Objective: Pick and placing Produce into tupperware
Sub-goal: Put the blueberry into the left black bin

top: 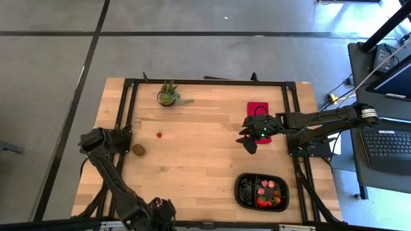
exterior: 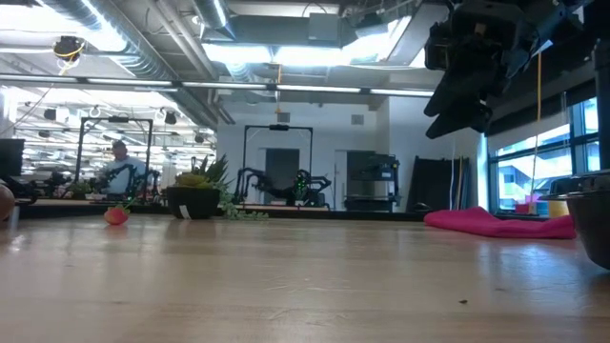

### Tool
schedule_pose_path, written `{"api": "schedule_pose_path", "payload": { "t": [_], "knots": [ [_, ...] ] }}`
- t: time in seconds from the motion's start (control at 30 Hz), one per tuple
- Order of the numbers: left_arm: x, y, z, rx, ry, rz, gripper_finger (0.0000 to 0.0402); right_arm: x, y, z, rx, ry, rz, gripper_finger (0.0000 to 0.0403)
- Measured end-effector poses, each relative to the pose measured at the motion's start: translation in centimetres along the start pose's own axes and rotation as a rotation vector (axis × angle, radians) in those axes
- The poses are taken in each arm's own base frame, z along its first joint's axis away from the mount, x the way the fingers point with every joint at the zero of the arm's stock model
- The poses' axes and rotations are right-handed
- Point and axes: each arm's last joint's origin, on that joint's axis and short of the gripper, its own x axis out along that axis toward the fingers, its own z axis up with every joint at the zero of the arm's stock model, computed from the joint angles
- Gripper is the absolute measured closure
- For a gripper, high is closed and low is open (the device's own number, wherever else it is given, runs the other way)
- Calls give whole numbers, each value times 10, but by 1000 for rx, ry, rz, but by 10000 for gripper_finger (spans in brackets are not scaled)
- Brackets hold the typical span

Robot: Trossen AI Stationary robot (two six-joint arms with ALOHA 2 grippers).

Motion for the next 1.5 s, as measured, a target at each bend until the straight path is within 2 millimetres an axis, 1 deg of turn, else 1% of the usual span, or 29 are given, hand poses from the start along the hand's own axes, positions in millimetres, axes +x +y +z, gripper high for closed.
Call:
{"api": "schedule_pose_path", "payload": {
  "t": [0.13, 0.2, 0.33, 0.47, 0.67, 0.8, 1.07, 1.2, 1.5],
  "knots": [
    [0, -9, -5, -36, 75, 89, 163, 0, 0, 0, 0, -1, 1, 181],
    [-1, -7, -9, -70, 129, 159, 163, 0, 0, 0, 0, -1, 1, 181],
    [3, -3, -21, -164, 252, 227, 163, 0, 0, 0, 0, -1, 1, 181],
    [11, 0, -31, -193, 274, 272, 163, 0, 0, 0, 0, -1, 1, 181],
    [24, 6, -40, -238, 358, 357, 163, 0, 0, 0, 0, -3, 1, 181],
    [31, 13, -44, -253, 353, 424, 163, 0, 0, 0, 3, -3, 1, 181],
    [37, 17, -48, -281, 328, 466, 163, 0, 0, 0, 4, -3, 1, 181],
    [41, 24, -51, -315, 325, 505, 163, 0, 0, 0, 4, -4, 2, 181],
    [50, 36, -57, -325, 323, 524, 163, 0, 1, 1, 4, -10, 5, 181]
  ]
}}
